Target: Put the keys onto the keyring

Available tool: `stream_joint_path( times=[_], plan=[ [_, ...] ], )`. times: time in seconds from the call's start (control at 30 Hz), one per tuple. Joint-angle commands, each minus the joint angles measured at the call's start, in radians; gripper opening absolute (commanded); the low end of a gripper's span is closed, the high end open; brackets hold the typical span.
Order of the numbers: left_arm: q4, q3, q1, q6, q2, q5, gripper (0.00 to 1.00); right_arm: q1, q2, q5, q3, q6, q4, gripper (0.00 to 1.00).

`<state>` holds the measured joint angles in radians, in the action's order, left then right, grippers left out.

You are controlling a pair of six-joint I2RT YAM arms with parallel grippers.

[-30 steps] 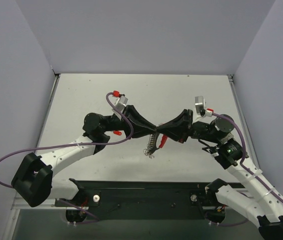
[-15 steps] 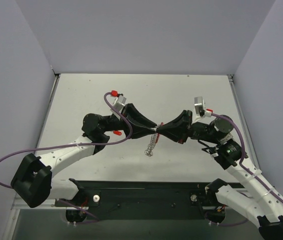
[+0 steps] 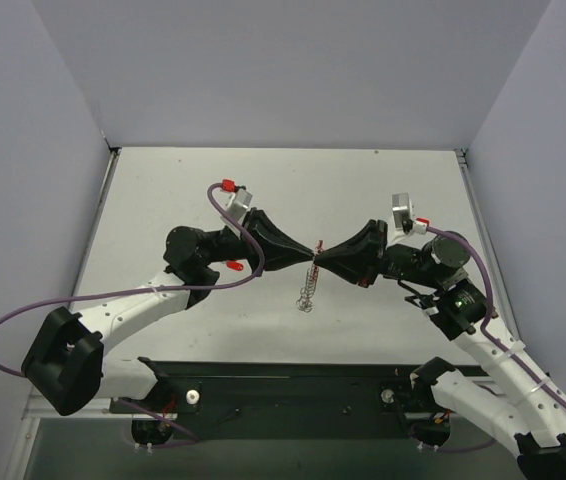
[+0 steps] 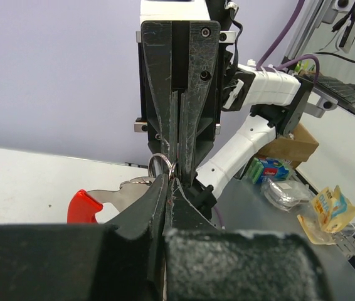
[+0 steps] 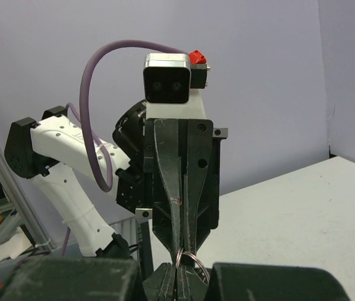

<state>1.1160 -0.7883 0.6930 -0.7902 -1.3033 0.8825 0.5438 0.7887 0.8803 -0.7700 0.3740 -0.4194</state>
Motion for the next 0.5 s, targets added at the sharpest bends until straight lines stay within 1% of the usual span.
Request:
stream_joint_path(
  times=[0.0,0.03,0.07,0.1,0.13,0.17,0.2,0.23,0.27,0.3,0.33,0.37,0.4,0.47],
  plan=[
    [-0.045,-0.054,0.003,0.043,0.024,-0.025,0.00,0.001,-0.003,0.045,-0.014,0.016,-0.124,0.00],
    [-0.091,-0.060,0.003,0.055,0.030,-0.027,0.00,0.001,0.001,0.049,-0.017,0.017,-0.125,0.06],
    [-0.120,-0.065,0.003,0.084,0.035,-0.034,0.00,0.001,0.004,0.054,-0.020,0.017,-0.124,0.17],
    [-0.149,-0.075,0.003,0.101,0.045,-0.034,0.00,0.001,0.007,0.060,-0.023,0.016,-0.122,0.22],
    [-0.210,-0.081,0.005,0.120,0.053,-0.036,0.00,-0.001,0.009,0.063,-0.025,0.014,-0.119,0.30],
    [-0.244,-0.088,0.005,0.156,0.061,-0.043,0.00,0.001,0.010,0.066,-0.032,0.013,-0.113,0.42],
    [-0.283,-0.103,0.005,0.178,0.076,-0.050,0.00,-0.001,0.009,0.066,-0.035,0.003,-0.108,0.46],
    [-0.370,-0.112,0.005,0.204,0.085,-0.054,0.00,-0.002,0.007,0.068,-0.040,-0.006,-0.102,0.50],
    [-0.416,-0.121,0.005,0.256,0.096,-0.065,0.00,-0.002,0.004,0.068,-0.052,-0.013,-0.081,0.54],
    [-0.514,-0.141,0.005,0.284,0.116,-0.073,0.00,-0.005,0.000,0.074,-0.060,-0.024,-0.068,0.56],
    [-0.566,-0.153,0.005,0.314,0.127,-0.080,0.00,-0.008,-0.003,0.074,-0.066,-0.043,-0.053,0.57],
    [-0.622,-0.164,0.007,0.377,0.136,-0.105,0.00,-0.019,-0.006,0.078,-0.080,-0.052,-0.027,0.59],
    [-0.728,-0.178,0.007,0.408,0.156,-0.120,0.00,-0.024,-0.012,0.078,-0.084,-0.061,-0.012,0.60],
    [-0.812,-0.209,0.007,0.481,0.173,-0.161,0.00,-0.045,-0.019,0.088,-0.103,-0.079,0.024,0.61]
  ],
)
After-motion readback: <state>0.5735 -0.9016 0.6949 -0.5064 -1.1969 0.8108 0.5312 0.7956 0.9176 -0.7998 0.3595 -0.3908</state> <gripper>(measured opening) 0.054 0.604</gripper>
